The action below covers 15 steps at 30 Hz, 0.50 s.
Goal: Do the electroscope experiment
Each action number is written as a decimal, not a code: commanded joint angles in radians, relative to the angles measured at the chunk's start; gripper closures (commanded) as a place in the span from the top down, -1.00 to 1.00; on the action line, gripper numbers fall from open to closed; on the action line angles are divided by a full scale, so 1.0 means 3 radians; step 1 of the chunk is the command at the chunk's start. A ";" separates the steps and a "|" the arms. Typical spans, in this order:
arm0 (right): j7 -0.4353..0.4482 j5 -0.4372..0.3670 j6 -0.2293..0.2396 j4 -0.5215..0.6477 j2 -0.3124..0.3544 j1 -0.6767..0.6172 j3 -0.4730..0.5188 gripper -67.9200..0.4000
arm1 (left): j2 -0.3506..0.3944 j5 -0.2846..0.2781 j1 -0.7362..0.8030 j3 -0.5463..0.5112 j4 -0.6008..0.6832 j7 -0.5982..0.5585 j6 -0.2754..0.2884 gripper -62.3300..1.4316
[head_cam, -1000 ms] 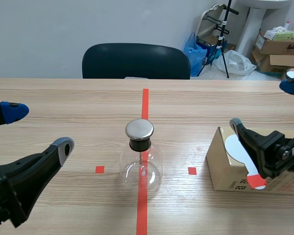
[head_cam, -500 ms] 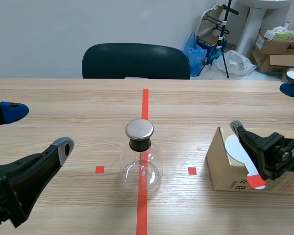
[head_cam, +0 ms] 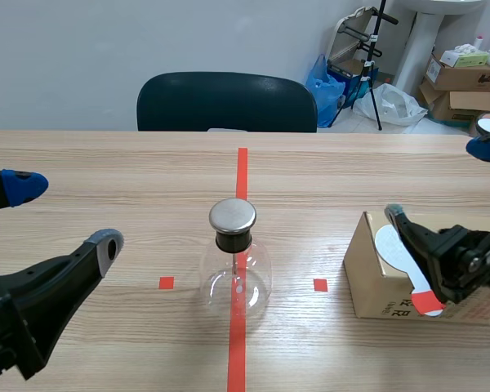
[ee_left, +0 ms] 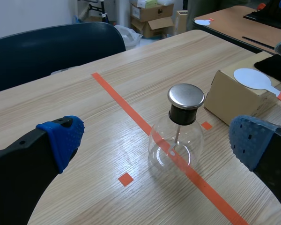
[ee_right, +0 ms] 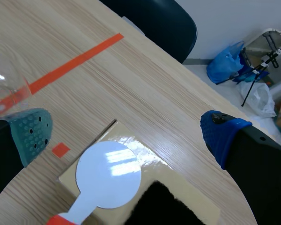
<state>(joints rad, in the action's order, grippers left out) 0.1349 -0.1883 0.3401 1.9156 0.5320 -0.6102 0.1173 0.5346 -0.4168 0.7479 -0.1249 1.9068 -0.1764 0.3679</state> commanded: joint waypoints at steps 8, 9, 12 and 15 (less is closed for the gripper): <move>0.0168 0.0679 -0.0015 0.0188 0.0028 -0.0210 0.0031 1.00 | -0.0008 -0.0022 -0.0010 0.0004 0.0061 -0.0048 0.0005 1.00; 0.0170 0.0746 -0.0037 0.0217 0.0028 -0.0282 0.0036 1.00 | -0.0008 -0.0022 -0.0010 0.0004 0.0061 -0.0047 0.0005 1.00; 0.0233 0.0937 -0.0079 0.0281 0.0027 -0.0491 0.0048 1.00 | -0.0008 -0.0022 -0.0010 0.0004 0.0061 -0.0048 0.0005 1.00; 0.0364 0.1193 -0.0301 0.0322 0.0025 -0.0704 0.0048 1.00 | -0.0008 -0.0022 -0.0010 0.0004 0.0061 -0.0048 0.0005 1.00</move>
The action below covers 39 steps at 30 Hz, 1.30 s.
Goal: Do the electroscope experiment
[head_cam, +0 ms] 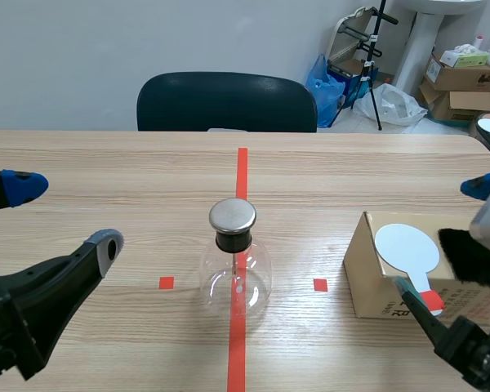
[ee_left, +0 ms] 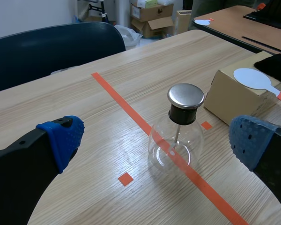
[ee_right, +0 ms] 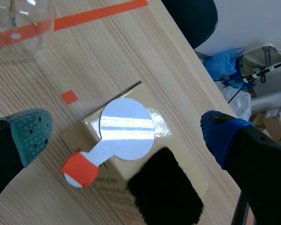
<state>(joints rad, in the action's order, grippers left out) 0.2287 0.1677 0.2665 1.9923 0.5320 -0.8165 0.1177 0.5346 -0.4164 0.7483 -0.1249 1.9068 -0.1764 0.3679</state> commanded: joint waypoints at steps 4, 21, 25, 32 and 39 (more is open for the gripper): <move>0.0249 0.0341 -0.0362 0.0080 0.0025 -0.0324 0.0047 1.00 | -0.0008 -0.0023 -0.0011 0.0004 0.0061 -0.0048 0.0005 1.00; 0.0427 0.1526 -0.1199 0.0064 -0.0411 -0.0909 0.0041 1.00 | -0.0006 -0.0023 -0.0011 0.0004 0.0061 -0.0023 0.0005 0.13; 0.0469 0.1863 -0.1265 0.0008 -0.0600 -0.0909 0.0039 1.00 | -0.0008 -0.0023 -0.0011 0.0004 0.0061 -0.0022 0.0006 0.13; 0.0482 0.2244 -0.1366 -0.0195 -0.0736 -0.0893 -0.0015 1.00 | -0.0008 -0.0023 -0.0011 0.0004 0.0061 -0.0024 0.0006 0.02; 0.0467 0.2494 -0.2116 -0.0696 -0.0739 -0.0626 -0.0285 1.00 | -0.0008 -0.0024 -0.0011 0.0004 0.0061 -0.0028 0.0158 0.66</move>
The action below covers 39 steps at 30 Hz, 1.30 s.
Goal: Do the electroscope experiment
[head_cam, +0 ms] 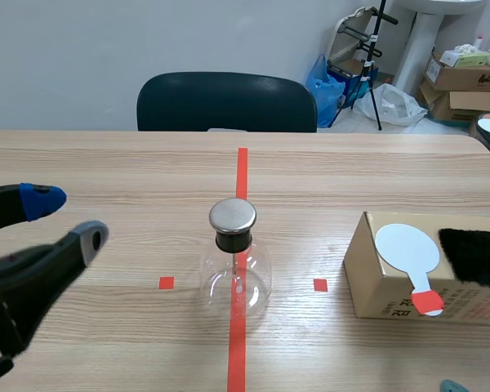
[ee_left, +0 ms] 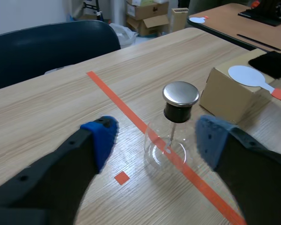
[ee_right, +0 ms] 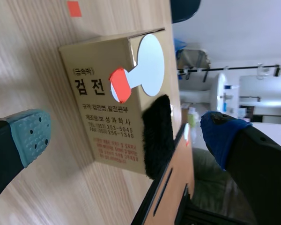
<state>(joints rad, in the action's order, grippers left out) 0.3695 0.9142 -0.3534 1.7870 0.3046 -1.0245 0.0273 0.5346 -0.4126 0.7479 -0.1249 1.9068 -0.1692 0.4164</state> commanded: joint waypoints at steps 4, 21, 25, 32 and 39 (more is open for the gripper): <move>-0.0029 0.0150 -0.0384 -0.0376 0.0018 0.0285 -0.0153 1.00 | -0.0009 -0.0048 -0.0010 0.0004 0.0061 -0.0074 -0.0008 1.00; -0.0534 0.0450 -0.1136 -0.1261 0.0018 0.1128 -0.0713 1.00 | -0.0008 -0.0046 -0.0010 0.0004 0.0061 -0.0072 -0.0008 1.00; -0.0678 0.0520 -0.1143 -0.1408 0.0018 0.1296 -0.0800 1.00 | -0.0009 -0.0046 -0.0010 0.0004 0.0061 -0.0072 -0.0008 1.00; -0.0729 0.0596 -0.1176 -0.1436 0.0018 0.1377 -0.0815 1.00 | -0.0009 -0.0046 -0.0010 0.0004 0.0061 -0.0072 -0.0008 1.00; -0.0749 0.0614 -0.1292 -0.1436 0.0019 0.1431 -0.0815 1.00 | -0.0008 -0.0046 -0.0010 0.0004 0.0061 -0.0071 -0.0008 1.00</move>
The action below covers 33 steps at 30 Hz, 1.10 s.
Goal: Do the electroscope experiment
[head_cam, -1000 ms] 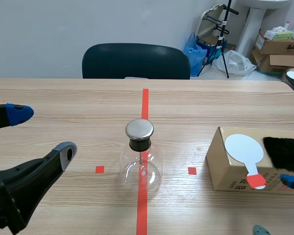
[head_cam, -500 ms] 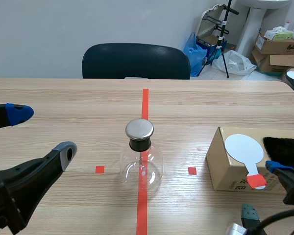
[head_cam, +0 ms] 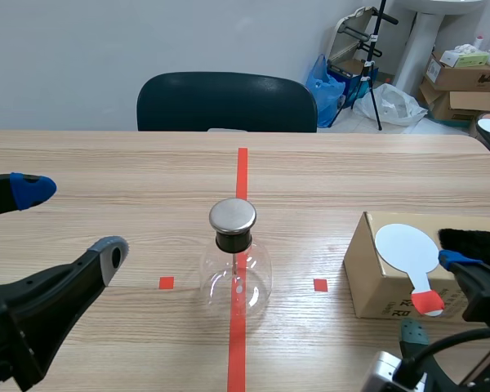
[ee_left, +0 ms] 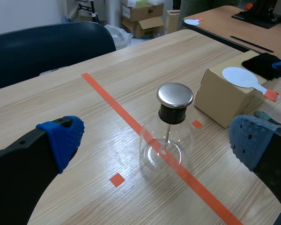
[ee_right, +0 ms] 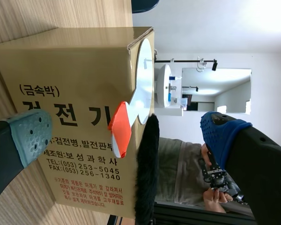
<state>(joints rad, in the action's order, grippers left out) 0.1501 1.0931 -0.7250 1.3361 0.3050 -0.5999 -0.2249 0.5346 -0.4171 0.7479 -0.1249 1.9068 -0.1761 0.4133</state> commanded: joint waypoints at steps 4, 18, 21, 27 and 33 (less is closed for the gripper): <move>-0.0060 0.0023 -0.0053 0.0067 0.0018 0.0014 0.0025 1.00 | -0.0008 -0.0031 -0.0010 0.0004 0.0061 -0.0048 0.0003 1.00; -0.0031 0.0075 -0.0053 0.0067 0.0018 0.0014 0.0025 1.00 | -0.0008 -0.0031 -0.0010 0.0004 0.0061 -0.0048 0.0003 1.00; -0.0014 0.0098 -0.0053 0.0067 0.0018 0.0014 0.0025 1.00 | -0.0008 -0.0031 -0.0010 0.0004 0.0061 -0.0048 0.0003 1.00; 0.0008 0.0125 -0.0053 0.0067 0.0018 0.0014 0.0025 0.93 | -0.0008 -0.0031 -0.0010 0.0004 0.0061 -0.0048 0.0003 1.00; 0.0005 0.0149 -0.0053 0.0067 0.0018 0.0014 0.0025 0.24 | -0.0008 -0.0031 -0.0010 0.0004 0.0061 -0.0048 0.0003 1.00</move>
<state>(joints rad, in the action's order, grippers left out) 0.1520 1.1374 -0.7246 1.3361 0.3050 -0.5987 -0.2249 0.5346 -0.4171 0.7479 -0.1249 1.9068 -0.1761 0.4133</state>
